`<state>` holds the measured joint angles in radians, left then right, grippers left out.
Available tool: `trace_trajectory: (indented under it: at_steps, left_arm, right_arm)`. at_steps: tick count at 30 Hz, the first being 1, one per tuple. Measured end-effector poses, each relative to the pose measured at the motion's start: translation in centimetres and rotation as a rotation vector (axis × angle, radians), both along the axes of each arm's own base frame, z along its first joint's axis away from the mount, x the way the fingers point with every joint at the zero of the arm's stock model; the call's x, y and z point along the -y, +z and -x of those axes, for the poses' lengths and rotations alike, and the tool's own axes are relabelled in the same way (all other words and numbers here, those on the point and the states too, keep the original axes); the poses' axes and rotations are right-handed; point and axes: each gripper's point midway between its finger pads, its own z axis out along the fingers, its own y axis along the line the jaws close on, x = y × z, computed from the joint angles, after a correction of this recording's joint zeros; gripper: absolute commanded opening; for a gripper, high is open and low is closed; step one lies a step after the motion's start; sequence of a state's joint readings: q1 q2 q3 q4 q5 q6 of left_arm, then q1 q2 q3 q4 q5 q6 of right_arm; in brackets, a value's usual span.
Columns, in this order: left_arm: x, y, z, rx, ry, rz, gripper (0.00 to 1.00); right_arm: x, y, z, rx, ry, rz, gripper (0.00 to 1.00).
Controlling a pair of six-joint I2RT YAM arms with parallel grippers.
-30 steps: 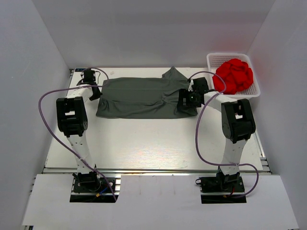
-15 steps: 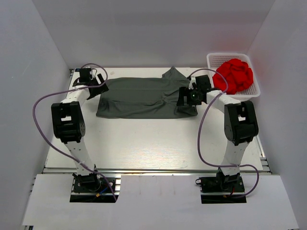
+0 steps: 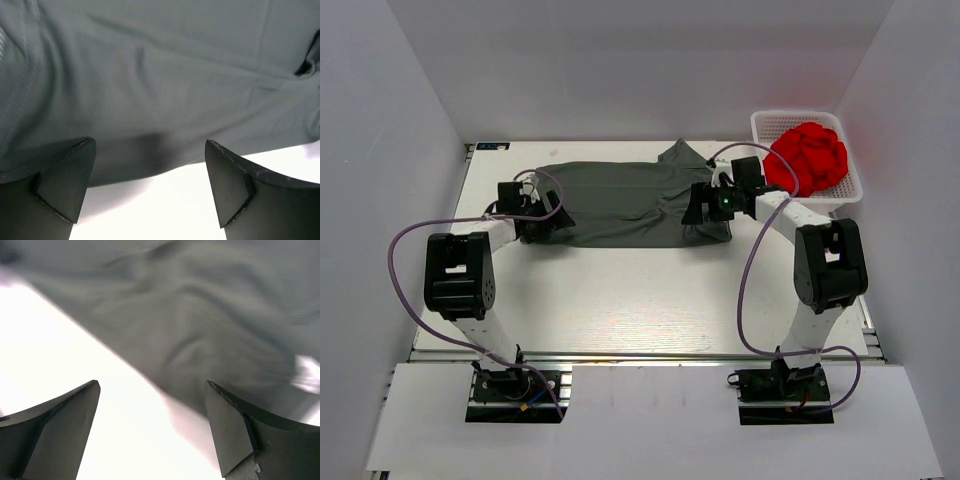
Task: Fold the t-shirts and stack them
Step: Fold the flattened tshirt in 1/3 of the way
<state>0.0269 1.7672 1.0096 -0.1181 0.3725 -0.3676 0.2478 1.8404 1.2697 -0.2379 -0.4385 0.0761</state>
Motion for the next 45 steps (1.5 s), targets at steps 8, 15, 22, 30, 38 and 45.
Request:
trace_trajectory:
  at_steps: [8,15,22,30,38,45]
  left_arm:
    - [0.4,-0.4,0.3,0.002,-0.009,0.016,1.00]
    - [-0.2,-1.1,0.3,-0.014,0.014,0.005,1.00]
    - [-1.0,-1.2,0.2,-0.028,0.047,-0.030,1.00]
    - [-1.4,-1.3,0.1,-0.041,0.059,-0.053,1.00]
    - [-1.3,-0.8,-0.1,-0.040,0.040,-0.058,1.00]
    - [-1.2,0.3,-1.0,-0.011,0.034,-0.053,1.00]
  right_arm:
    - [-3.1,0.6,3.1,-0.042,0.140,-0.125,0.90]
    - [-1.8,-3.2,2.2,-0.108,0.074,-0.038,0.90]
    - [1.0,-4.9,-2.1,-0.077,-0.070,0.120,0.90]
    - [3.9,-5.1,-4.4,-0.035,-0.156,0.252,0.90]
    - [3.2,-3.0,-4.3,0.011,-0.100,0.224,0.90]
    - [-0.6,3.0,-3.6,0.119,0.018,0.041,0.90]
